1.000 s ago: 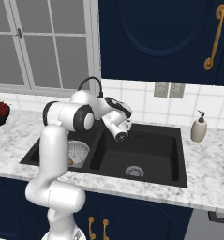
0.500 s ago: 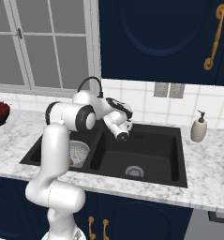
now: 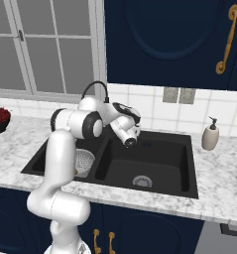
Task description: Put the colander in the sink, put the kiwi in the colander, and turn on the sink faucet and pour water over the colander.
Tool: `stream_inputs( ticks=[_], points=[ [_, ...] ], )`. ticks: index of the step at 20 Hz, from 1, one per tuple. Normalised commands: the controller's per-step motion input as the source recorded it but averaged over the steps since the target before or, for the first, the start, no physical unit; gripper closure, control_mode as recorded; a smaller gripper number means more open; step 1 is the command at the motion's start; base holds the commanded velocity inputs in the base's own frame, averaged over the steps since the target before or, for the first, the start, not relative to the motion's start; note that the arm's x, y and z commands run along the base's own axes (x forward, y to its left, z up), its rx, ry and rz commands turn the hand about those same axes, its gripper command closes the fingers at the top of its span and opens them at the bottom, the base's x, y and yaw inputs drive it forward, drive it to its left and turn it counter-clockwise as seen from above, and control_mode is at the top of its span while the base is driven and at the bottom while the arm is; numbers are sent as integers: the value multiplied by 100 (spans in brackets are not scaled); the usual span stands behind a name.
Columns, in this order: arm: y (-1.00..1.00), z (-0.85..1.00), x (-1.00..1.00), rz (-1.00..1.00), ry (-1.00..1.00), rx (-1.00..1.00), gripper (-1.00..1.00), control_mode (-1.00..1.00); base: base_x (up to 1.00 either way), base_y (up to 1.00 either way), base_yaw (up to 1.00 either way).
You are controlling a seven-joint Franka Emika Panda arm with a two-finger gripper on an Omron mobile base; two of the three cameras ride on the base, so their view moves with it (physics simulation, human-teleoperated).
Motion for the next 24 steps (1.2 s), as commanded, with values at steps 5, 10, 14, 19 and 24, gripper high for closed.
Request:
stream_inputs(
  ticks=[5,10,14,19,24],
  points=[
    [0,0,16,0,0,0,-100,-100,0,0,0],
    [0,0,10,0,0,0,-100,-100,0,0,0],
    [0,0,4,0,0,0,-100,-100,0,0,0],
    [0,0,0,0,0,0,-100,-100,0,0,0],
    [0,0,10,0,0,0,-100,-100,0,0,0]
  ],
)
